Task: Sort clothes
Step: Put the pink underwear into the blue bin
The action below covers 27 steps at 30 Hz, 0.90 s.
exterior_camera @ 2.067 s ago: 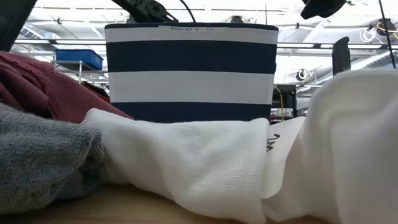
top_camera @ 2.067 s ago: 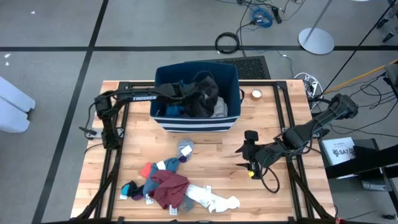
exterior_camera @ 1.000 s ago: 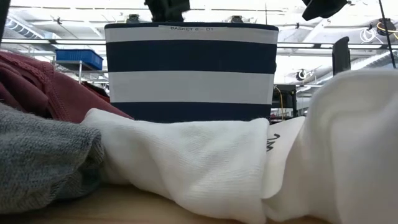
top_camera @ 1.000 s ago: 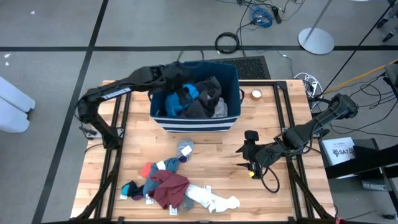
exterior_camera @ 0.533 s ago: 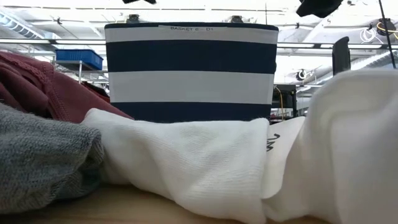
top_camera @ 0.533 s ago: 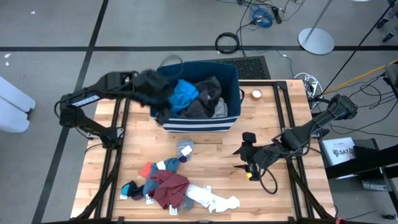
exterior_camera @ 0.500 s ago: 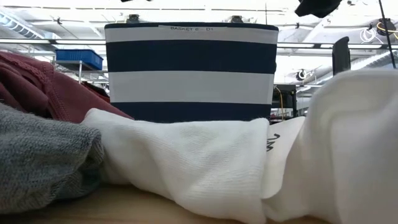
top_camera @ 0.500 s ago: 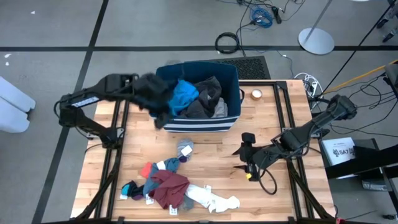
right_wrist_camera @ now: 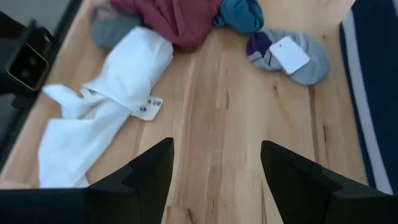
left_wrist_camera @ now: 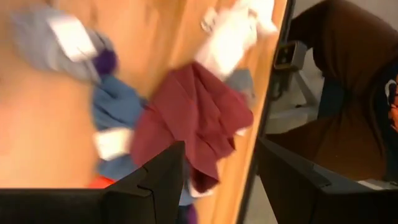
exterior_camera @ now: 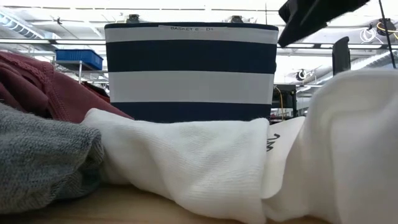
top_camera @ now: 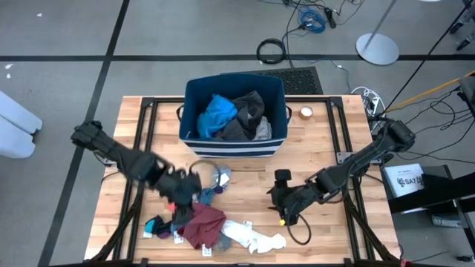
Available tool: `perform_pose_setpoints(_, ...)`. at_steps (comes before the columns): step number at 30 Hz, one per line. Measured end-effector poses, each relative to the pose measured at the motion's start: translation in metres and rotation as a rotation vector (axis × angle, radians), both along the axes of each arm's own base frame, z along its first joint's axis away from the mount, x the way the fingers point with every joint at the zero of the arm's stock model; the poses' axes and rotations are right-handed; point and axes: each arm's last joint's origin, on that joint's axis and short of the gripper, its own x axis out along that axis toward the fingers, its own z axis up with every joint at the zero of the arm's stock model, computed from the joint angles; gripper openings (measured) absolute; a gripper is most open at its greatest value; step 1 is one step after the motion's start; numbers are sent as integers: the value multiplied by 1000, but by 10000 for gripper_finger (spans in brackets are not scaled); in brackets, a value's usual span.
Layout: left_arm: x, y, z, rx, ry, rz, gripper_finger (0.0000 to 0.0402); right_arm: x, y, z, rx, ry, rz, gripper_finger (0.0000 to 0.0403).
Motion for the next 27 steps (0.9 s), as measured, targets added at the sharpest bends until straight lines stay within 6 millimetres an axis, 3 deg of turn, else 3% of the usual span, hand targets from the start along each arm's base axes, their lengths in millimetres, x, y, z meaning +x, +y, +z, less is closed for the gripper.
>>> perform_pose_setpoints(5,0,-39,-40,-43,41,23,203,6,2,-12,-11,46,21,228)
perform_pose_setpoints(10,9,-61,-81,-24,49,16,203,8,0,-14,4,54,26,228)
perform_pose_setpoints(20,28,-72,-145,180,198,-134,203,9,0,-11,16,39,21,228)
perform_pose_setpoints(27,30,-70,-169,304,282,-154,203,9,0,-11,16,38,21,228)
